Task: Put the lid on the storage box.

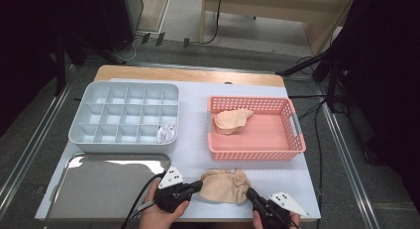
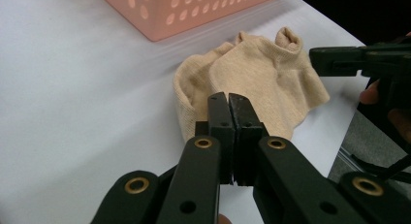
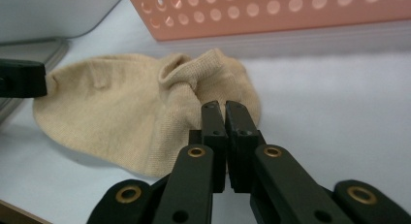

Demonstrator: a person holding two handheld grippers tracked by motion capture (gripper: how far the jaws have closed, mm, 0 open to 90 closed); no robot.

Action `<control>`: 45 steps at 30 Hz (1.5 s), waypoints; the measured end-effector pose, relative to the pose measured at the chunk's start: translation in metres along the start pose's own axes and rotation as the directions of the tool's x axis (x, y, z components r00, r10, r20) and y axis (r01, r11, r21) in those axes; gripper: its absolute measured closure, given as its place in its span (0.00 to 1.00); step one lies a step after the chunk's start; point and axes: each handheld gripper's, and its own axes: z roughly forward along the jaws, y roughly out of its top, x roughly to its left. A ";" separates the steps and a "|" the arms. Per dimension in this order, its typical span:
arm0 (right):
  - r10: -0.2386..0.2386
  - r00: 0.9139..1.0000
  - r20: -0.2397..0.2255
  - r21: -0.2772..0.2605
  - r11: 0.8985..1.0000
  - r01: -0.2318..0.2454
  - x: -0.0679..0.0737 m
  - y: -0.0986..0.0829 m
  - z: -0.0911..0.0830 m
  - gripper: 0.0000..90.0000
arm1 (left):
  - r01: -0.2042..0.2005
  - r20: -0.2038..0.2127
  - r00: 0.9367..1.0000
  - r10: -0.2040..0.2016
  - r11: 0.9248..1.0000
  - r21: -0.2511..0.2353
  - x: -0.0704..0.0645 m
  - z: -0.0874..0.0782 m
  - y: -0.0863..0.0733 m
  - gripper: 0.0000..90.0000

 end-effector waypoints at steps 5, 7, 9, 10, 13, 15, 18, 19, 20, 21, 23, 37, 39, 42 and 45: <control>-0.012 1.000 0.008 -0.042 0.999 0.012 0.000 0.007 -0.009 0.99 | 0.006 -0.006 1.000 -0.006 0.999 -0.035 0.000 -0.005 0.002 1.00; -0.013 1.000 0.010 -0.048 0.999 0.013 0.000 0.011 -0.011 0.99 | 0.012 -0.006 1.000 -0.013 0.999 -0.044 0.002 -0.007 0.004 1.00; -0.022 1.000 0.011 -0.059 0.998 0.022 0.000 0.017 -0.011 1.00 | 0.017 -0.010 1.000 -0.018 0.999 -0.051 0.003 -0.007 0.004 1.00; -0.035 0.999 0.009 -0.066 0.997 0.036 0.000 0.020 -0.011 1.00 | 0.021 -0.008 1.000 -0.021 0.998 -0.054 0.003 -0.008 0.005 1.00; -0.059 0.998 0.012 -0.073 0.996 0.059 0.001 0.029 -0.009 1.00 | 0.021 -0.019 1.000 -0.022 0.998 -0.057 0.004 -0.008 0.005 1.00; -0.062 0.998 0.015 -0.069 0.996 0.063 0.001 0.030 -0.007 1.00 | 0.031 -0.021 0.999 -0.032 0.998 -0.060 0.005 -0.007 0.005 1.00; -0.058 0.998 0.018 -0.047 0.997 0.059 -0.003 0.033 0.001 1.00 | 0.027 -0.026 0.999 -0.028 0.999 -0.045 0.005 -0.005 0.004 1.00; -0.056 0.998 0.018 -0.041 0.998 0.057 -0.004 0.032 0.003 1.00 | 0.024 -0.028 0.999 -0.025 0.999 -0.042 0.005 -0.005 0.004 1.00; -0.057 0.998 0.019 -0.034 0.998 0.058 -0.005 0.032 0.006 1.00 | 0.025 -0.026 0.999 -0.026 0.999 -0.037 0.005 -0.004 0.003 1.00; -0.056 0.998 0.013 -0.024 0.998 0.057 -0.006 0.031 0.009 1.00 | 0.023 -0.030 0.999 -0.023 0.999 -0.026 0.005 -0.004 0.003 1.00; -0.062 0.998 0.003 0.005 0.998 0.062 -0.008 0.028 0.016 1.00 | 0.017 -0.039 0.999 -0.018 1.000 -0.012 0.005 -0.003 0.002 1.00; -0.031 0.999 0.008 0.054 0.998 0.030 -0.016 0.022 0.017 0.99 | 0.031 -0.027 0.999 -0.030 0.997 0.066 0.007 0.000 -0.001 1.00; -0.020 1.000 -0.003 0.056 0.998 0.020 -0.017 0.021 0.019 0.98 | 0.032 -0.030 0.999 -0.030 0.997 0.063 0.007 0.000 -0.001 0.98; 0.018 1.000 0.004 0.007 1.000 -0.018 -0.020 0.019 0.015 0.77 | 0.050 -0.042 0.998 -0.048 0.998 0.040 0.008 -0.002 0.001 0.73; 0.031 0.999 0.026 -0.005 1.000 -0.031 -0.023 0.017 0.014 0.72 | 0.083 -0.042 0.996 -0.081 0.995 0.046 0.012 0.000 0.003 0.64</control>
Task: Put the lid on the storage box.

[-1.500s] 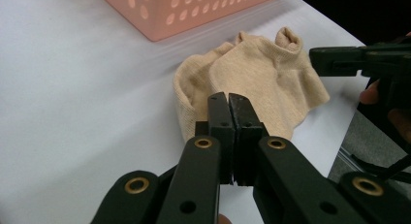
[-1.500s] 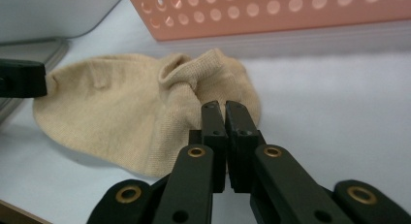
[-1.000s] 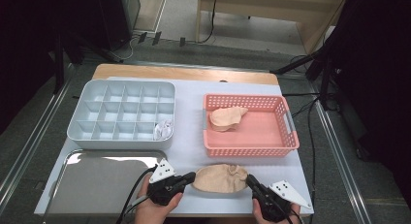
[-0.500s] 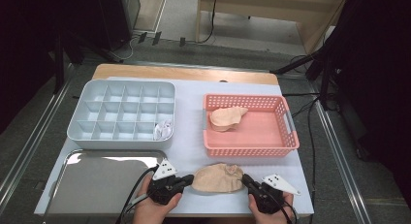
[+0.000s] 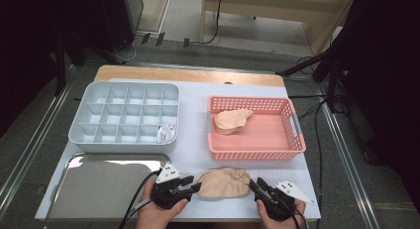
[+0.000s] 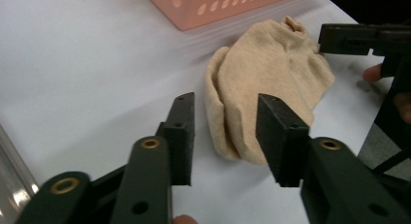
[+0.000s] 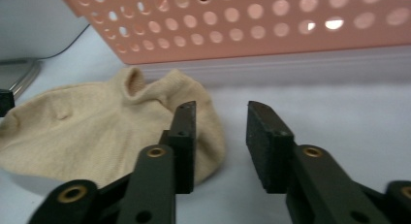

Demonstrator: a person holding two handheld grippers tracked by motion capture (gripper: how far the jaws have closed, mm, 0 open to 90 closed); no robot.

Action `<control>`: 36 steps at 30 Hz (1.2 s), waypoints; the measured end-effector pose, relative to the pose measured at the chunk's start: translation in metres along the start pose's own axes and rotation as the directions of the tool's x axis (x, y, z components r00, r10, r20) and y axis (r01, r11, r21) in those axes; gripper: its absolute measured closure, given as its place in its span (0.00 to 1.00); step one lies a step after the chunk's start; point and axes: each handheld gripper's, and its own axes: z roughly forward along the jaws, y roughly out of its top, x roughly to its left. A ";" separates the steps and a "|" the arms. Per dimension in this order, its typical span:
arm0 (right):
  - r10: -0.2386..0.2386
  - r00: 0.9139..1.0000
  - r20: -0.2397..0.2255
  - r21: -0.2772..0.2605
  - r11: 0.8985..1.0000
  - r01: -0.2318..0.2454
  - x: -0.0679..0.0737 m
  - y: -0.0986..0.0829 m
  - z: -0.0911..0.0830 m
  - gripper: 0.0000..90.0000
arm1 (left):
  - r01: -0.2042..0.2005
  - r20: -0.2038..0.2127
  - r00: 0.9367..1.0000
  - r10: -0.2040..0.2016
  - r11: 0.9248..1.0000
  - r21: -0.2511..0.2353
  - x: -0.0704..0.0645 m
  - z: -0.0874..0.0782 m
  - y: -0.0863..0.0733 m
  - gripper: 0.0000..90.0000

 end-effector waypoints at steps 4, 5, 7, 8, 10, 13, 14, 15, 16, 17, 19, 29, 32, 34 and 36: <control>0.024 0.999 -0.022 0.016 1.000 -0.023 0.000 -0.007 0.003 0.67 | -0.011 -0.010 1.000 0.011 0.999 0.040 -0.002 0.006 -0.002 0.65; 0.024 0.999 -0.025 0.019 1.000 -0.023 0.001 -0.007 0.003 0.67 | -0.011 -0.010 1.000 0.011 0.999 0.040 -0.002 0.006 -0.002 0.70; 0.014 0.999 -0.033 0.020 1.000 -0.013 0.006 -0.008 0.005 0.67 | -0.018 -0.009 1.000 0.018 0.998 0.055 -0.003 0.007 -0.002 0.80; 0.014 0.999 -0.033 0.020 1.000 -0.013 0.006 -0.008 0.005 0.67 | -0.020 -0.006 1.000 0.021 0.998 0.062 -0.003 0.008 -0.002 0.80; -0.007 0.999 -0.039 0.027 1.000 0.008 0.011 -0.009 0.007 0.69 | -0.028 0.005 1.000 0.027 0.996 0.082 -0.004 0.009 -0.002 0.90; -0.011 0.998 -0.057 0.042 0.999 0.013 0.016 -0.009 0.010 0.75 | -0.021 0.016 1.000 0.019 0.996 0.084 -0.003 0.007 -0.002 0.95; -0.012 0.998 -0.057 0.044 0.999 0.014 0.018 -0.009 0.011 0.80 | -0.023 0.015 1.000 0.022 0.996 0.084 -0.002 0.006 -0.002 0.95; -0.016 0.998 -0.053 0.048 0.999 0.018 0.019 -0.009 0.012 0.86 | -0.026 0.013 1.000 0.025 0.996 0.082 -0.002 0.005 -0.002 0.96; -0.018 0.998 -0.056 0.051 0.998 0.021 0.019 -0.009 0.012 0.89 | -0.027 0.013 1.000 0.026 0.996 0.082 -0.002 0.004 -0.002 0.96; -0.014 0.998 -0.055 0.060 0.998 0.017 0.020 -0.008 0.012 0.91 | -0.029 0.005 1.000 0.029 0.996 0.082 -0.001 0.003 -0.001 0.96; -0.006 0.999 -0.050 0.073 0.997 0.009 0.018 -0.005 0.011 0.93 | -0.026 -0.005 1.000 0.027 0.997 0.074 0.002 0.002 -0.001 0.97; 0.033 0.994 -0.108 0.067 0.997 -0.026 0.007 0.001 0.005 0.91 | 0.004 -0.016 1.000 -0.004 0.999 0.033 0.004 -0.001 -0.001 0.72; 0.036 0.992 -0.118 0.059 0.998 -0.030 0.006 0.002 0.003 0.92 | 0.020 -0.025 0.999 -0.020 1.000 -0.016 0.002 -0.008 0.003 0.67; 0.037 0.992 -0.119 0.056 0.998 -0.031 0.006 0.002 0.003 0.92 | 0.012 -0.033 0.999 -0.014 0.999 -0.045 -0.002 -0.011 0.005 0.65; 0.038 0.991 -0.125 0.052 0.998 -0.032 0.008 0.004 0.001 0.92 | 0.004 -0.028 1.000 -0.006 0.997 -0.077 -0.008 -0.011 0.007 0.69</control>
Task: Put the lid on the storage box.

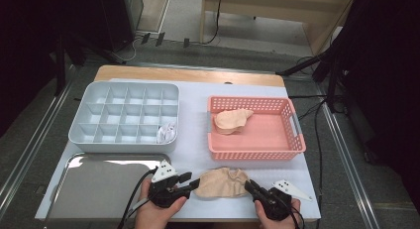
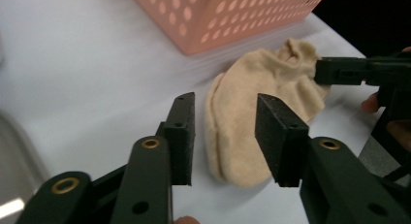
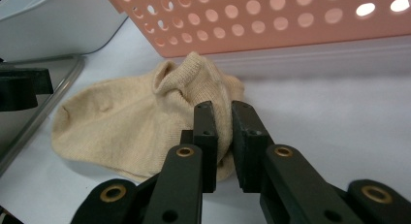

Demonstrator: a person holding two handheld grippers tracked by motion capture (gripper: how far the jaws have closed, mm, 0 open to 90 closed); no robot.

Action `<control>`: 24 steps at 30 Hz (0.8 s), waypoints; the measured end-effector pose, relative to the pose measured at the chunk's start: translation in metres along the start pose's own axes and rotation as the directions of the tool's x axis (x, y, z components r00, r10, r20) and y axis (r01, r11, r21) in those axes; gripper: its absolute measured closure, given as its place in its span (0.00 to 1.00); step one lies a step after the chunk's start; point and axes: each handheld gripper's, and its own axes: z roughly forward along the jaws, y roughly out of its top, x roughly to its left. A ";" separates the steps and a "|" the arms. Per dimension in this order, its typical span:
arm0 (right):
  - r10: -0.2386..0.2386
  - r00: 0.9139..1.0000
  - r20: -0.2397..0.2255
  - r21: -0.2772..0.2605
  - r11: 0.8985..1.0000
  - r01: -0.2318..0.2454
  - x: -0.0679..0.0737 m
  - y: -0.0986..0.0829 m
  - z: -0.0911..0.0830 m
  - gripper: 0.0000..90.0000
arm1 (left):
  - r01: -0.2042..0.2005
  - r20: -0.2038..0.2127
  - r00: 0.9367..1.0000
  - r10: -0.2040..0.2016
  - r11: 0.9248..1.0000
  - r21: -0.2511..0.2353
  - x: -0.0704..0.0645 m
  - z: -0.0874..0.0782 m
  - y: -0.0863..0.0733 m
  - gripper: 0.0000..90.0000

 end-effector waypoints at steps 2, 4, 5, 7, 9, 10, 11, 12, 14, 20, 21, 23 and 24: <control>-0.006 1.000 -0.002 -0.004 1.000 0.006 0.000 0.001 0.000 0.92 | -0.016 0.019 1.000 0.016 1.000 -0.017 -0.008 0.002 0.002 0.72; -0.003 1.000 -0.004 -0.005 1.000 0.003 0.001 0.002 -0.001 0.92 | -0.033 0.042 0.999 0.033 0.999 -0.010 -0.015 0.008 0.003 0.80; -0.001 1.000 -0.004 -0.006 1.000 0.001 0.002 0.002 -0.001 0.92 | -0.038 0.057 0.998 0.038 0.999 0.007 -0.021 0.014 0.003 0.82; 0.000 1.000 -0.017 -0.015 1.000 0.000 0.003 0.004 -0.003 0.91 | -0.060 0.061 0.996 0.057 0.997 0.045 -0.030 0.026 0.004 0.85; -0.002 1.000 -0.022 -0.019 1.000 0.002 0.004 0.004 -0.004 0.91 | -0.075 0.047 0.996 0.071 0.994 0.083 -0.036 0.038 0.004 0.86; -0.001 1.000 -0.031 -0.025 1.000 0.000 0.005 0.005 -0.005 0.91 | -0.077 0.035 0.997 0.073 0.992 0.105 -0.038 0.044 0.004 0.86; 0.007 0.999 -0.037 -0.025 1.000 -0.008 0.006 0.006 -0.006 0.91 | -0.079 0.027 0.997 0.076 0.989 0.128 -0.039 0.049 0.004 0.87; 0.002 0.999 -0.049 -0.033 0.999 -0.004 0.007 0.007 -0.008 0.92 | -0.084 0.020 0.996 0.082 0.985 0.153 -0.040 0.055 0.003 0.88; 0.000 0.998 -0.057 -0.038 0.999 -0.002 0.008 0.007 -0.008 0.92 | -0.090 0.004 0.996 0.091 0.978 0.190 -0.040 0.063 0.001 0.89; -0.012 0.996 -0.089 -0.052 0.999 0.008 0.018 0.011 -0.011 0.92 | -0.090 0.018 0.996 0.089 0.986 0.139 -0.041 0.059 0.002 0.87; -0.017 0.996 -0.093 -0.055 0.998 0.012 0.020 0.011 -0.011 0.92 | -0.086 0.021 0.996 0.085 0.989 0.123 -0.041 0.057 0.003 0.87; -0.025 0.994 -0.105 -0.058 0.998 0.019 0.024 0.012 -0.011 0.92 | -0.084 0.016 0.996 0.083 0.989 0.119 -0.042 0.059 0.006 0.89; -0.026 0.994 -0.107 -0.054 0.998 0.020 0.027 0.012 -0.012 0.92 | -0.080 0.015 0.997 0.079 0.989 0.126 -0.043 0.062 0.007 0.90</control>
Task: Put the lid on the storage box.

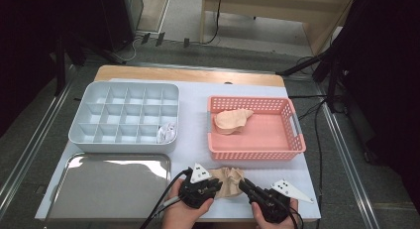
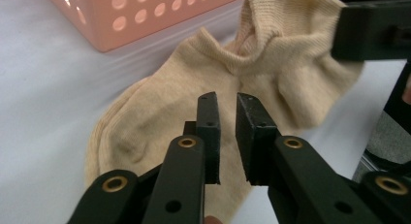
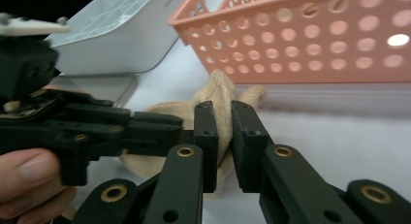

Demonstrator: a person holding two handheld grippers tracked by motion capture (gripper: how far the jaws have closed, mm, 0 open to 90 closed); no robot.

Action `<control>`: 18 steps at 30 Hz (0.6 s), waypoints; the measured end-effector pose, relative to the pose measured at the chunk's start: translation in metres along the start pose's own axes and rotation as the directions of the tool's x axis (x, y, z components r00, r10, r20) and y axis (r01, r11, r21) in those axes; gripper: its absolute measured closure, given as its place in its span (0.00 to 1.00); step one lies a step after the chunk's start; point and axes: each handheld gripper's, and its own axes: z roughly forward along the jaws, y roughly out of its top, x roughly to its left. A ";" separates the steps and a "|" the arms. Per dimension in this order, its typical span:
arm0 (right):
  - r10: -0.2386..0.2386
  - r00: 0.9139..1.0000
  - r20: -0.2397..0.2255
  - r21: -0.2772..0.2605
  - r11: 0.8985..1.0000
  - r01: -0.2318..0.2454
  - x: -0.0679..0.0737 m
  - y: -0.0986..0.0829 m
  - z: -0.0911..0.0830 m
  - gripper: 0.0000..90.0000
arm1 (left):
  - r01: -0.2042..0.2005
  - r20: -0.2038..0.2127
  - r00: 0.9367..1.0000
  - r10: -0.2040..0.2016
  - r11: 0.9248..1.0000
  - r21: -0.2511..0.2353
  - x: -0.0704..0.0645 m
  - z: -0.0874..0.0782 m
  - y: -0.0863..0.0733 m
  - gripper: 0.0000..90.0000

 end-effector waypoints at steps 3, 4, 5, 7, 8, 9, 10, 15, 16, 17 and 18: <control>-0.026 1.000 -0.017 -0.002 1.000 0.026 0.008 0.001 0.001 0.92 | -0.008 -0.010 1.000 0.008 0.998 0.055 0.003 0.012 0.000 0.93; -0.026 1.000 -0.017 -0.002 1.000 0.026 0.008 0.001 0.001 0.92 | -0.005 -0.012 1.000 0.005 0.998 0.055 0.003 0.011 0.001 0.93; -0.027 0.999 -0.017 0.000 1.000 0.027 0.009 0.001 0.001 0.92 | -0.005 -0.006 1.000 0.005 0.999 0.050 0.003 0.009 0.001 0.93; -0.035 0.999 -0.009 0.000 0.999 0.035 0.011 0.000 0.002 0.92 | -0.002 0.003 1.000 0.002 1.000 0.021 0.004 0.002 0.001 0.92; -0.035 0.999 -0.009 0.000 0.999 0.035 0.011 0.000 0.002 0.92 | 0.000 0.006 1.000 0.000 1.000 0.005 0.006 -0.003 0.001 0.92; -0.035 0.999 -0.009 0.001 0.999 0.035 0.012 -0.001 0.003 0.92 | 0.010 0.011 1.000 -0.010 1.000 -0.009 0.008 -0.009 0.001 0.91; -0.037 0.999 -0.009 0.000 0.999 0.037 0.013 -0.001 0.004 0.92 | 0.017 0.013 1.000 -0.017 0.999 -0.028 0.011 -0.015 0.000 0.90; -0.068 0.998 -0.007 0.008 0.998 0.068 0.026 -0.003 0.011 0.92 | 0.080 0.035 0.996 -0.077 0.992 -0.097 0.032 -0.047 -0.003 0.90; -0.078 0.997 -0.005 0.014 0.997 0.078 0.030 -0.003 0.013 0.92 | 0.086 0.038 0.996 -0.082 0.990 -0.110 0.036 -0.052 -0.004 0.90; -0.093 0.996 -0.006 0.019 0.995 0.094 0.034 -0.003 0.016 0.92 | 0.094 0.038 0.995 -0.090 0.988 -0.120 0.039 -0.057 -0.006 0.90; -0.111 0.994 -0.009 0.025 0.994 0.111 0.038 -0.004 0.018 0.92 | 0.099 0.036 0.995 -0.096 0.987 -0.126 0.042 -0.061 -0.007 0.90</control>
